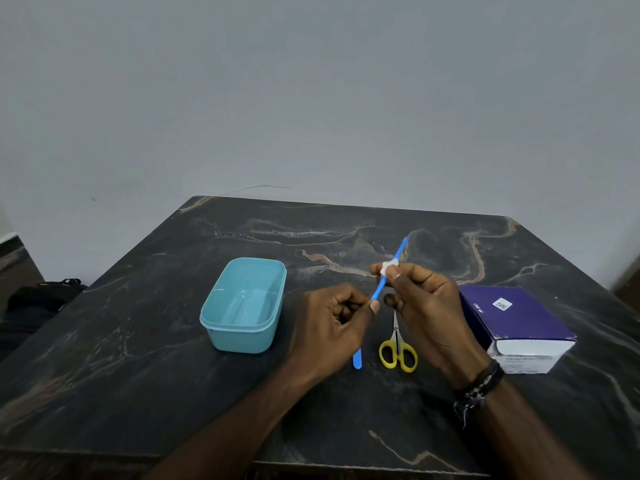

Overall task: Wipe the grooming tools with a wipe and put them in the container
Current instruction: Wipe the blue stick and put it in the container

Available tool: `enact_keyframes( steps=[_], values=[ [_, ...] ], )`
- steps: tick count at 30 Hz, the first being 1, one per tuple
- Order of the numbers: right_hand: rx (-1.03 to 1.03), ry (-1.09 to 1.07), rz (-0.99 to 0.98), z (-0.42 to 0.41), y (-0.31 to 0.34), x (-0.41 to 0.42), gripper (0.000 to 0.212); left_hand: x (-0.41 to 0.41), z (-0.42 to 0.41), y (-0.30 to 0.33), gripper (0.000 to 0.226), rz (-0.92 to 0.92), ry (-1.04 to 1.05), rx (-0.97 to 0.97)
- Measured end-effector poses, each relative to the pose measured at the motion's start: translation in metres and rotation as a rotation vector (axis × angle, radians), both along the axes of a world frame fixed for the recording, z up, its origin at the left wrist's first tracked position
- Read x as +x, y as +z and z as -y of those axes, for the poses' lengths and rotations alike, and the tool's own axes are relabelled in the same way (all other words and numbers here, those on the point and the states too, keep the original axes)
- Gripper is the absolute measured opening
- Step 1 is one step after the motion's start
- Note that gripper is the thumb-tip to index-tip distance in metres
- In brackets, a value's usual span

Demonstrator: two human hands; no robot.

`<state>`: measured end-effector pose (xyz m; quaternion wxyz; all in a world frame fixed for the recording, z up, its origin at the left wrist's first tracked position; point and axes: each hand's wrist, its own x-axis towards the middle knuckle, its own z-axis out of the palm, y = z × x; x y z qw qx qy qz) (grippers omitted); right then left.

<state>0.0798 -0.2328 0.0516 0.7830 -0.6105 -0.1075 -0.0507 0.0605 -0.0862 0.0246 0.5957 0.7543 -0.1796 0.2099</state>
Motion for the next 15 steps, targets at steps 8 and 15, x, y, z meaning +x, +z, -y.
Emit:
enact_keyframes(
  steps=[8, 15],
  values=[
    [-0.012, 0.076, -0.042, 0.0038, 0.0002, 0.0009, 0.021, 0.0025, -0.0022, -0.0017, 0.013, 0.003, 0.027, -0.007],
    [0.118, -0.023, -0.005, 0.0075, 0.0018, 0.0024, 0.022, 0.0015, 0.0006, -0.0033, 0.013, 0.031, 0.014, 0.02]
  ],
)
